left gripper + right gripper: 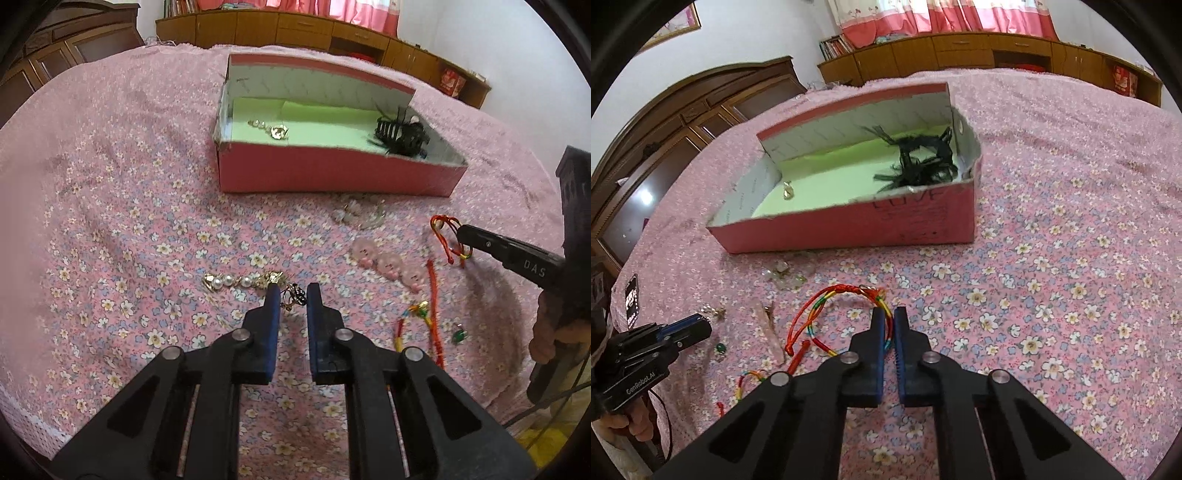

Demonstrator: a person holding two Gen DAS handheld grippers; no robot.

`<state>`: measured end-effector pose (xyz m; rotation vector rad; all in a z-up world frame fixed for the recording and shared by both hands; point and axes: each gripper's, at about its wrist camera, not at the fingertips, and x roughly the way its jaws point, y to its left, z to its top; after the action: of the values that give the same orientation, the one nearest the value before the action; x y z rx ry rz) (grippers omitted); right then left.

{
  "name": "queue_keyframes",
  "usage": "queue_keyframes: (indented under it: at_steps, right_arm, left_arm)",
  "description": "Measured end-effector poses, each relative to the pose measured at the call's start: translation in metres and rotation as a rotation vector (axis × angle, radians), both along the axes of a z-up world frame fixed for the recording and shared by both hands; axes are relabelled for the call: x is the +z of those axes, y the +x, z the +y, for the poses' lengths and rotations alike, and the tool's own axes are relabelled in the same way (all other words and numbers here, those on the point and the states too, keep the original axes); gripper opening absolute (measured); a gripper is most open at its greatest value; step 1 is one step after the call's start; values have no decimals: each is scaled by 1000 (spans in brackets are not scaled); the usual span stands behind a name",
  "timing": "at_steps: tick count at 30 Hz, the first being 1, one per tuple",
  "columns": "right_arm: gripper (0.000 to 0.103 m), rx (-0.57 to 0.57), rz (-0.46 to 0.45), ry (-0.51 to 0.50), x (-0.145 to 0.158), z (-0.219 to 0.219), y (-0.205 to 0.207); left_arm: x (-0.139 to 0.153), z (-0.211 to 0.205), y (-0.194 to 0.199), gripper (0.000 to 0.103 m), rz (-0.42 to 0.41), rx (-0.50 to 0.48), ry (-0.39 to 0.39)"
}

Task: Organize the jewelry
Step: 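Grasp the gold charm with the left tool while the right tool grasps the string bracelet, then lower both held items into the box and open both tools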

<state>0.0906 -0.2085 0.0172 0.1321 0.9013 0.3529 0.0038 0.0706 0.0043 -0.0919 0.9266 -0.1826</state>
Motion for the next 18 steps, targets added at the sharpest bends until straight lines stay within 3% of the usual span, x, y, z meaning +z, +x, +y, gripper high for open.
queue_keyframes:
  at_steps: [18]
  right_arm:
    - [6, -18, -185, 60, 46, -11, -20]
  left_arm:
    - [48, -2, -10, 6, -191, 8, -76]
